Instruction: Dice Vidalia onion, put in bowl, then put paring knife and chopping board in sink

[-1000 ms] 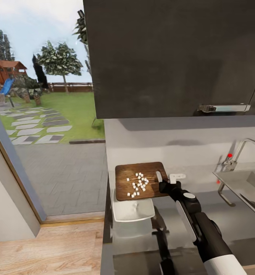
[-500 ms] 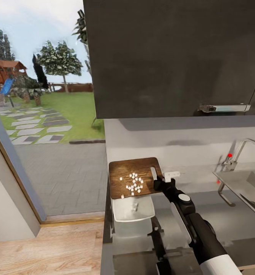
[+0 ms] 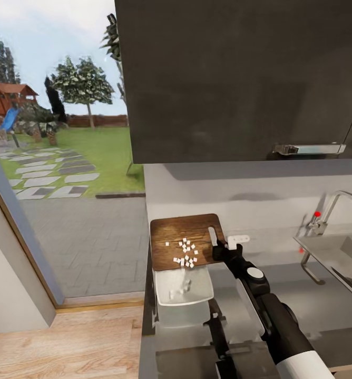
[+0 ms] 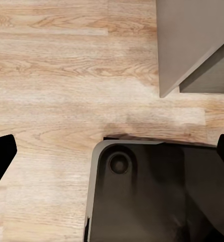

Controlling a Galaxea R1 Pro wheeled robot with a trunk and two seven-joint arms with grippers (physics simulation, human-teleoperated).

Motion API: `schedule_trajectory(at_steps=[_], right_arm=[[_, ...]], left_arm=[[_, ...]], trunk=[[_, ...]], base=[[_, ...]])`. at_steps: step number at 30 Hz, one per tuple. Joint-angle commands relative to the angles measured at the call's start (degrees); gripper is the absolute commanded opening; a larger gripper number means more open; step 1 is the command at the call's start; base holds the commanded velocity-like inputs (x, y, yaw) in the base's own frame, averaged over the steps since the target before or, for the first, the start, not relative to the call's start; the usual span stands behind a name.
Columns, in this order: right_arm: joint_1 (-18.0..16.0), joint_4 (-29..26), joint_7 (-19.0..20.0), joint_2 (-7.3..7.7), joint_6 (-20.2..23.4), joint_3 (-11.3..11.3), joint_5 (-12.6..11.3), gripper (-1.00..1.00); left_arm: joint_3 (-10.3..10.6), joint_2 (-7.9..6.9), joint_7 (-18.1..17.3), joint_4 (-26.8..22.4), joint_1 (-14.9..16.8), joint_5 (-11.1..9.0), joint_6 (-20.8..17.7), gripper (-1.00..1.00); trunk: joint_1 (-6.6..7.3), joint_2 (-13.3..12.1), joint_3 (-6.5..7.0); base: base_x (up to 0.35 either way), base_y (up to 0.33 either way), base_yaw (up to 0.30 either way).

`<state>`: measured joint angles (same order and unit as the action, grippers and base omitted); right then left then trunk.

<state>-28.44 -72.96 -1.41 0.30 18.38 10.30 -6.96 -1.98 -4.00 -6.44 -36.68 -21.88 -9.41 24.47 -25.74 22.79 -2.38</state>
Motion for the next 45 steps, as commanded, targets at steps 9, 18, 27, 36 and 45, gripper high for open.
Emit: schedule_trajectory(at_steps=[9, 18, 27, 36, 45], right_arm=[[0.0, -0.1, -0.2, 0.05, -2.8, 0.1, -0.5, -1.00], [0.0, -0.1, -0.2, 0.16, -6.6, 0.1, -0.4, -1.00], [0.0, -0.1, -0.2, 0.37, -7.0, 0.1, -0.4, -1.00], [0.0, -0.1, -0.2, 0.48, -7.1, 0.0, -0.4, -1.00], [0.0, -0.1, -0.2, 0.45, -7.0, 0.1, -0.4, -1.00]], left_arm=[[-0.1, 0.04, -0.6, -0.1, 0.0, -0.6, 0.0, 1.00], [-0.1, 0.04, -0.6, 0.0, 0.0, -0.6, 0.0, 1.00], [-0.1, 0.03, -0.6, 0.1, 0.0, -0.6, 0.0, 1.00], [-0.1, 0.05, -0.6, 0.1, 0.0, -0.6, 0.0, 1.00], [-0.1, 0.13, -0.6, 0.3, 0.0, -0.6, 0.0, 1.00]], trunk=[[-0.04, 0.1, -0.12], [-0.04, 0.1, -0.12], [-0.04, 0.1, -0.12], [-0.04, 0.1, -0.12], [-0.04, 0.1, -0.12]], base=[[0.000, 0.000, 0.000], [0.000, 0.000, 0.000], [0.000, 0.000, 0.000], [-0.012, -0.007, 0.000], [-0.228, -0.169, 0.000]])
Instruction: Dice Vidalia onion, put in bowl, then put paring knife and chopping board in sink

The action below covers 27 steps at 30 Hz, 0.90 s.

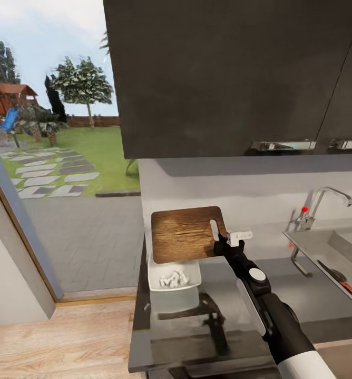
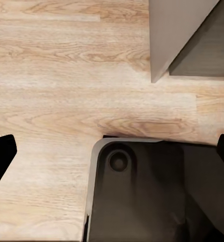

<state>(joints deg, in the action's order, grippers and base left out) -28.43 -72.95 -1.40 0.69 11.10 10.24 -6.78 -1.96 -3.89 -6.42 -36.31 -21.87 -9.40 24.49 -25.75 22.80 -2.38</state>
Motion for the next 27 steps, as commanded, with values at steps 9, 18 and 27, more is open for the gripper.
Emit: schedule_trajectory(at_steps=[9, 18, 27], right_arm=[[0.0, -0.3, -0.9, -0.31, 0.4, -0.2, -0.4, -1.00], [0.0, -0.3, -12.8, -0.50, 1.7, -0.5, -1.1, -1.00], [0.0, -0.4, -14.7, -0.52, 5.2, -2.6, -2.6, -1.00]], left_arm=[[-0.2, 0.08, -0.5, -0.1, 0.0, -0.6, -0.1, 1.00], [-0.2, 0.11, -0.5, 0.4, 0.0, -0.6, -0.1, 1.00], [-0.2, 0.11, -0.5, 0.7, 0.0, -0.5, -0.1, 1.00]], trunk=[[-0.03, 0.1, -0.12], [-0.03, 0.1, -0.12], [-0.03, 0.1, -0.12]], base=[[0.058, -0.265, 0.000], [0.048, -0.299, 0.000], [-0.040, -0.312, 0.000]])
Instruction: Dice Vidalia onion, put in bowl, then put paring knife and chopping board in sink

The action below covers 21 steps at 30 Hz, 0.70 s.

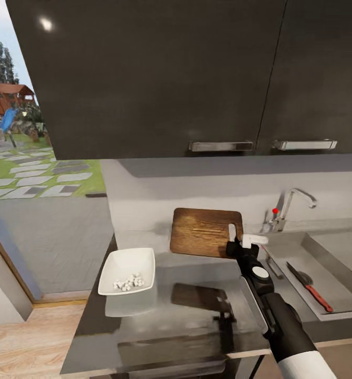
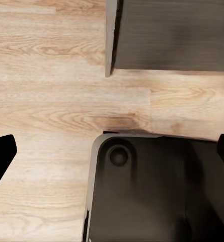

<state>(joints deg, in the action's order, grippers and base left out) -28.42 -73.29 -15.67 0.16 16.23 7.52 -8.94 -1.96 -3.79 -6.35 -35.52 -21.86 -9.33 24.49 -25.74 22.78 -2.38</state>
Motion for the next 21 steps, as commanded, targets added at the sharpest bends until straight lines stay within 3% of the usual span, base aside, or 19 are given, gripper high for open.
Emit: schedule_trajectory(at_steps=[1, 3, 7, 12, 16, 21], right_arm=[[-0.1, -0.1, -1.1, 0.01, 0.2, 0.1, -0.5, -1.00], [-0.1, -0.1, -2.5, 0.01, 0.2, 0.1, -1.0, -1.00], [-0.1, -0.1, -6.9, 0.01, 0.2, 0.0, -4.5, -1.00], [-0.1, -0.1, -14.2, -0.04, 0.2, 0.0, -5.3, -1.00], [-0.1, 0.0, -19.4, -1.25, 0.2, 0.0, -6.4, -1.00], [-0.1, 0.2, -26.3, -1.79, 0.2, 0.0, -10.0, -1.00]], left_arm=[[-0.2, 0.02, -0.6, -0.1, 0.0, -0.6, -0.1, 1.00], [-0.2, 0.02, -0.6, -0.1, 0.0, -0.6, -0.1, 1.00], [-0.2, 0.02, -0.6, -0.1, 0.0, -0.6, -0.1, 1.00], [-0.2, 0.02, -0.6, -0.1, 0.0, -0.6, -0.1, 1.00], [-0.2, 0.02, -0.6, -0.1, 0.0, -0.6, -0.1, 1.00], [-0.2, 0.02, -0.6, -0.1, 0.0, -0.6, -0.1, 1.00]], trunk=[[-0.04, 0.1, -0.12], [-0.04, 0.1, -0.12], [-0.04, 0.1, -0.12], [-0.04, 0.1, -0.12], [-0.04, 0.1, -0.12], [-0.04, 0.1, -0.12]], base=[[-0.001, -0.312, 0.000], [0.000, -0.312, 0.000], [0.000, -0.312, 0.000], [0.000, -0.312, 0.000], [0.000, -0.312, 0.000], [0.000, -0.312, 0.000]])
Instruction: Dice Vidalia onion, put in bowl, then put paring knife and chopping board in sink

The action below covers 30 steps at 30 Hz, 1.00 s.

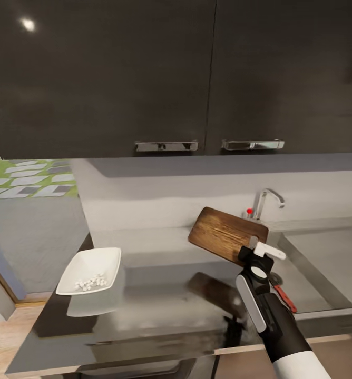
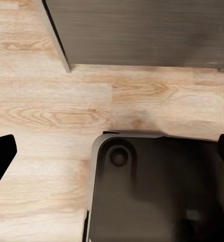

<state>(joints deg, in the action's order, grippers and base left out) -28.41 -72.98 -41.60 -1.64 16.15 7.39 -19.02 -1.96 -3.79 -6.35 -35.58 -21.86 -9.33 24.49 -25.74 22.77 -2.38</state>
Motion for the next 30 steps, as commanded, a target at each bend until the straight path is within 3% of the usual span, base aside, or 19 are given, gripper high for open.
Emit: schedule_trajectory(at_steps=[1, 3, 8, 10, 11, 13, 15, 20, 23, 26, 30], right_arm=[[-0.1, -0.1, -1.2, -0.01, 0.2, 0.1, -1.2, -1.00], [-0.1, 0.0, -2.6, -0.01, 0.2, 0.2, -4.6, -1.00], [-0.1, 3.0, -7.7, -0.03, -0.3, -0.5, -8.8, -1.00], [-0.1, 4.7, -8.4, 0.01, -0.5, -4.4, -13.3, -1.00], [-0.1, 4.9, -8.5, -0.01, -0.6, -6.1, -13.9, -1.00], [-0.1, 5.1, -8.8, -0.07, -0.6, -8.5, -14.6, -1.00], [-0.1, 5.1, -10.8, -0.15, -0.6, -9.4, -14.9, -1.00], [-0.1, 5.1, -13.7, -0.25, -0.6, -9.7, -15.3, -1.00], [-0.1, 5.1, -14.4, -0.25, -0.6, -9.8, -16.7, -1.00], [-0.1, 5.1, -16.1, -0.23, -0.6, -9.8, -18.6, -1.00], [-0.1, 5.1, -16.6, -0.23, -0.6, -9.8, -19.2, -1.00]], left_arm=[[-0.2, 0.01, -0.6, -0.1, 0.0, -0.6, -0.1, 1.00], [-0.2, 0.01, -0.6, -0.1, 0.0, -0.6, -0.1, 1.00], [-0.2, 0.01, -0.6, -0.1, 0.0, -0.6, -0.1, 1.00], [-0.2, 0.01, -0.6, -0.2, 0.0, -0.6, -0.1, 1.00], [-0.2, 0.01, -0.6, -0.2, 0.0, -0.6, -0.1, 1.00], [-0.2, 0.01, -0.6, -0.2, 0.0, -0.6, -0.1, 1.00], [-0.2, 0.01, -0.6, -0.2, 0.0, -0.6, -0.1, 1.00], [-0.2, 0.01, -0.6, -0.2, 0.0, -0.6, -0.1, 1.00], [-0.2, 0.01, -0.6, -0.3, 0.0, -0.6, -0.1, 1.00], [-0.2, 0.01, -0.6, -0.3, 0.0, -0.6, -0.1, 1.00], [-0.2, -0.01, -0.6, -0.4, 0.0, -0.6, 0.0, 1.00]], trunk=[[-0.04, 0.1, -0.12], [-0.04, 0.1, -0.12], [-0.04, 0.1, -0.12], [-0.04, 0.1, -0.12], [-0.04, 0.1, -0.12], [-0.04, 0.1, -0.12], [-0.04, 0.1, -0.12], [-0.04, 0.1, -0.12], [-0.04, 0.1, -0.12], [-0.04, 0.1, -0.14], [-0.04, 0.1, -0.39]], base=[[0.000, -0.312, 0.000], [0.000, -0.313, 0.000], [0.000, -0.313, 0.000], [0.000, -0.313, 0.000], [0.000, -0.313, 0.000], [0.000, -0.312, 0.000], [0.000, -0.312, 0.000], [0.000, -0.312, 0.000], [0.059, -0.258, 0.000], [0.054, -0.098, 0.000], [0.008, -0.014, 0.000]])
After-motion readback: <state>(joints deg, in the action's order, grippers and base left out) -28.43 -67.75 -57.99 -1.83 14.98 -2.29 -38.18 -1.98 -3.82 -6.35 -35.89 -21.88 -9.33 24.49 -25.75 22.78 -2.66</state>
